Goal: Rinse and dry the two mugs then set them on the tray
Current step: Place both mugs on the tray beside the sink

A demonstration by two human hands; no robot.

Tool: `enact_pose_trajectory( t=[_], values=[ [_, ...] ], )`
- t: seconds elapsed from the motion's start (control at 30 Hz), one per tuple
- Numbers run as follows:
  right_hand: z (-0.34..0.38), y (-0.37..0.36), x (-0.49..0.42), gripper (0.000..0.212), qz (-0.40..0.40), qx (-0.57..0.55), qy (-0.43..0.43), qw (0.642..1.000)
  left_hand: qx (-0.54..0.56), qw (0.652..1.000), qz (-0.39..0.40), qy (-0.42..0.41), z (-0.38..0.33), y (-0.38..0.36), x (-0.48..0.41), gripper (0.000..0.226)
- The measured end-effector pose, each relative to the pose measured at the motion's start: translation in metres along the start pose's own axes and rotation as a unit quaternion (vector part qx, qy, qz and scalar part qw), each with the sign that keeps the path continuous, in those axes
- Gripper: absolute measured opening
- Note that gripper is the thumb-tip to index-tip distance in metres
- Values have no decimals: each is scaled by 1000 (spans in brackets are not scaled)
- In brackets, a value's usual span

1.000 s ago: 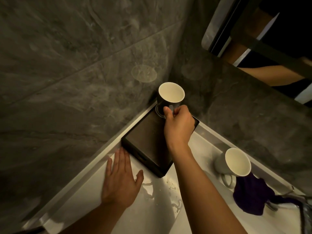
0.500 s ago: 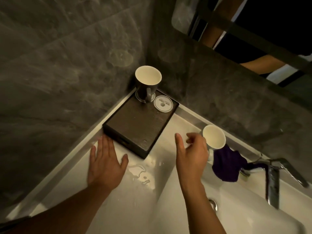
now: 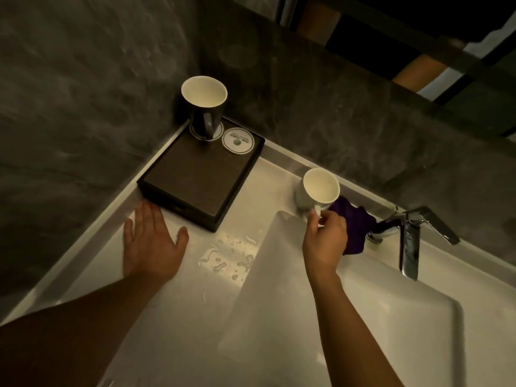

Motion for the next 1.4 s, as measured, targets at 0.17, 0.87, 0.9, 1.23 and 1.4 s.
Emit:
enact_pose_trajectory(
  t=[0.17, 0.87, 0.9, 1.23, 1.4],
  values=[
    [1, -4, -9, 23, 26, 15, -24, 999, 6, 1000, -7, -4, 2, -4, -1, 87],
    [80, -5, -14, 13, 41, -87, -5, 995, 9, 1000, -2, -8, 3, -5, -2, 89],
    [91, -7, -15, 13, 43, -92, 4, 995, 11, 1000, -1, -9, 3, -4, -2, 89],
    [158, -57, -27, 16, 71, -92, 47, 992, 9, 1000, 4, -5, 3, -8, -3, 91],
    [173, -77, -25, 17, 78, -66, 60, 993, 4, 1000, 4, -8, 4, -10, -4, 91]
  ],
)
Point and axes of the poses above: each hand's wrist, its own x-axis away from the middle knuckle, its own y-axis out of the back of the hand, z = x × y, the point moved 4 cm from there along -x, towards the middle knuckle, and after that the axes turned 6 degrees about -x, right-handed, at the moved point
